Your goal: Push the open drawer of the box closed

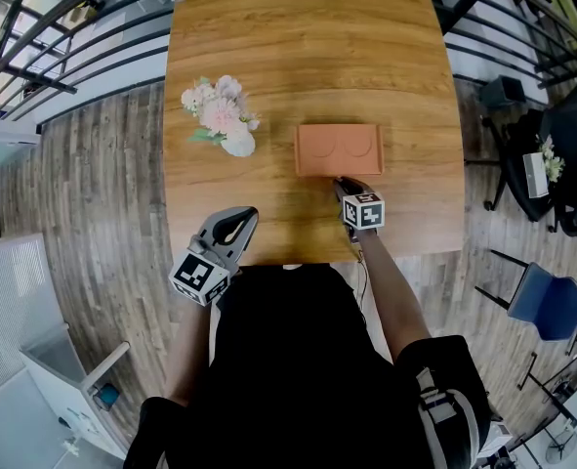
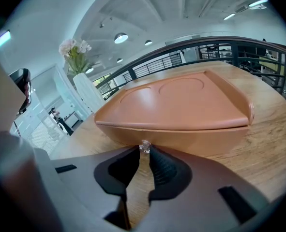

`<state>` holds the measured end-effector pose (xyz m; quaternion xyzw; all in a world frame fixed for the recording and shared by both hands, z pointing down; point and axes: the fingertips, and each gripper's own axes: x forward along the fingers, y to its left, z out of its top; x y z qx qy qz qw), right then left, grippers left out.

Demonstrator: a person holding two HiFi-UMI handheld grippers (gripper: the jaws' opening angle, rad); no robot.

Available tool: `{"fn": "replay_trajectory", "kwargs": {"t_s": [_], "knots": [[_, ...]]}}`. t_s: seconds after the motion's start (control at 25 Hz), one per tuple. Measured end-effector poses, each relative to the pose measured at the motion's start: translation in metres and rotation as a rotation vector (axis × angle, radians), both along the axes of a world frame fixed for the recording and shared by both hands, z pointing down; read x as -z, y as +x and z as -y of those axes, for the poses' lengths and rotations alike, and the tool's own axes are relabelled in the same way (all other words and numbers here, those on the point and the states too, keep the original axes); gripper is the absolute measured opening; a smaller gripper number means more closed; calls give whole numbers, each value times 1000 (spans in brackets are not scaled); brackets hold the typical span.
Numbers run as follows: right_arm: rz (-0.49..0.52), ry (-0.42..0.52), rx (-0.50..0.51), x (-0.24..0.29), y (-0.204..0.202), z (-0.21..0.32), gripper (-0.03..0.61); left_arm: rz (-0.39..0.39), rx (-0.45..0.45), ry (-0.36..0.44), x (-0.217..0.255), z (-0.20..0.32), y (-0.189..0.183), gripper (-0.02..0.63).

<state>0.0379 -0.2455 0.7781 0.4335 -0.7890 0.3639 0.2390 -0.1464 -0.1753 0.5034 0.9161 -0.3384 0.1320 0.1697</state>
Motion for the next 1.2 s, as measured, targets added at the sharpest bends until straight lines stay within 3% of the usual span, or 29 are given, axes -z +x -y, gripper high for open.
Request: {"fn": "replay_trajectory", "kwargs": {"t_s": [1.2], "knots": [[14, 24, -9, 12, 8, -14, 107, -4, -8, 18, 7, -22, 8, 28]]}}
